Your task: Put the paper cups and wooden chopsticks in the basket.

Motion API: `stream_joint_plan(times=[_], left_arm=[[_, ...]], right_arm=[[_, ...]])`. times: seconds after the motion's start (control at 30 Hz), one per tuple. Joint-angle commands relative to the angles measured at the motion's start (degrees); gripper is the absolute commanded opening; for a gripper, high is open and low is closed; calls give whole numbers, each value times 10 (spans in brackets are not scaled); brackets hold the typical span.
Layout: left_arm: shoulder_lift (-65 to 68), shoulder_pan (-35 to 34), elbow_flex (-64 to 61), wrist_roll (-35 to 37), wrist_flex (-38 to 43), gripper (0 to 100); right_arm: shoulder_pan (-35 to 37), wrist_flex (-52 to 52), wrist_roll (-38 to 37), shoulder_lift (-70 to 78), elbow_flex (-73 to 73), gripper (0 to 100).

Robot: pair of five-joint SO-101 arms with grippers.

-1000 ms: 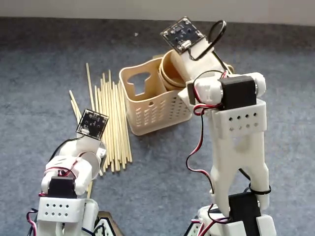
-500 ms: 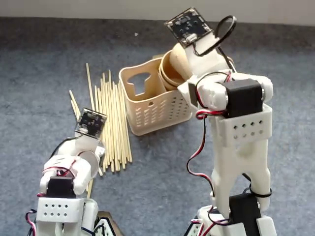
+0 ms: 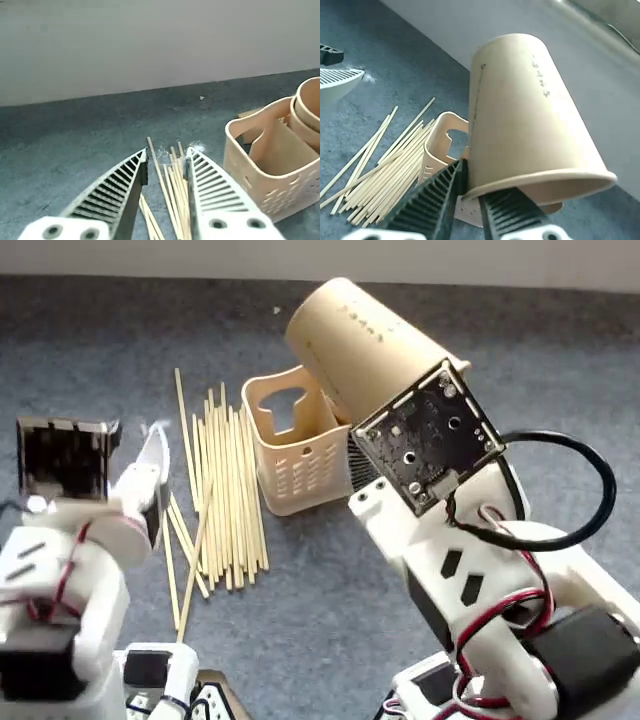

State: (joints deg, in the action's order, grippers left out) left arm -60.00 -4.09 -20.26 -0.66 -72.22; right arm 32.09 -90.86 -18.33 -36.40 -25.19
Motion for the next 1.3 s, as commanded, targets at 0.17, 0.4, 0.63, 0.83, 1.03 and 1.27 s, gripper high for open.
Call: stream_joint_plan(times=[0.17,0.4,0.63,0.83,1.03,1.27], left_arm=[[362,58,541,16,-223,151],[488,29,683,13,-300,151],[491,63,687,15,-229,151],[550,93,678,14,-134,221],[606,137,678,-19,-122,252],[643,151,679,-20,-47,252]], right_arm=[[-67,385,19,-203,395,6],[-92,480,-14,-392,748,5],[-64,336,-24,-225,523,5],[-59,235,-19,-24,302,5],[-61,161,-5,57,156,5],[-59,118,-6,60,144,5]])
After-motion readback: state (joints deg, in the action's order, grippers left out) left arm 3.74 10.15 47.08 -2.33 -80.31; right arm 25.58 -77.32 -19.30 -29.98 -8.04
